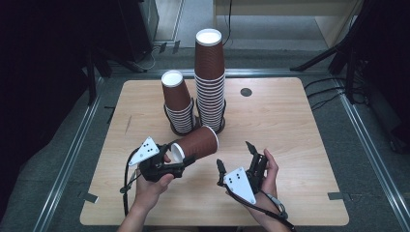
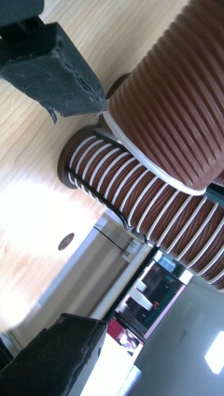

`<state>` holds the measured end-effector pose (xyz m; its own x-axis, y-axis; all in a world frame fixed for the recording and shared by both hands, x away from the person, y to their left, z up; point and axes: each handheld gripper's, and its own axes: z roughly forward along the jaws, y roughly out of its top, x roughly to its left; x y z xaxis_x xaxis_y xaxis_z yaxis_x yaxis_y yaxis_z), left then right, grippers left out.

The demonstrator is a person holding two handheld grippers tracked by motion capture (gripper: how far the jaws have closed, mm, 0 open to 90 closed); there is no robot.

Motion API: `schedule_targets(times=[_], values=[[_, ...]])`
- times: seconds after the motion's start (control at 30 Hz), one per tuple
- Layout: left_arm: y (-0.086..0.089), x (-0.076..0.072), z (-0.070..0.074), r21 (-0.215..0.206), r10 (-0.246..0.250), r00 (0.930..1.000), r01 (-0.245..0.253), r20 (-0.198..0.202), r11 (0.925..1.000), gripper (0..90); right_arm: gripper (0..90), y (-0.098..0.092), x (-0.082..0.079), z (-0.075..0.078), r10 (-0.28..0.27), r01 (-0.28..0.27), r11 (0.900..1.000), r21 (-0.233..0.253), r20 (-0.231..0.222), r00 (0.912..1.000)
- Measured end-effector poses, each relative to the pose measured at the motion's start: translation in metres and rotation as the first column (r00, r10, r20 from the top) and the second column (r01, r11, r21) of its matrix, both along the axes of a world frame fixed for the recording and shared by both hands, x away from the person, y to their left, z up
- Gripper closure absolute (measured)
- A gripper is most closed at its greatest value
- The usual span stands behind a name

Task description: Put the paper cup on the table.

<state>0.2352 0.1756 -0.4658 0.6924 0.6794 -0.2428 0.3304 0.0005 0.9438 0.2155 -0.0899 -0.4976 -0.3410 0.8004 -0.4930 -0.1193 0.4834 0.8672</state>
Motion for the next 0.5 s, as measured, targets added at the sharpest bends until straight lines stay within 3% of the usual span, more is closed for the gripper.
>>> schedule_targets(times=[0.17,0.5], values=[[0.001,0.000,0.000,-0.006,0.002,1.0000,-0.002,0.005,1.0000,23.2,0.0,0.003,-0.001,0.004,-0.046,0.047,0.998,0.047,-0.016,0.9988],[0.003,0.000,0.000,-0.016,0.009,0.9999,-0.008,0.009,0.9998,23.1,0.0,0.012,-0.003,0.013,-0.030,0.045,0.981,0.191,-0.081,0.9962]])
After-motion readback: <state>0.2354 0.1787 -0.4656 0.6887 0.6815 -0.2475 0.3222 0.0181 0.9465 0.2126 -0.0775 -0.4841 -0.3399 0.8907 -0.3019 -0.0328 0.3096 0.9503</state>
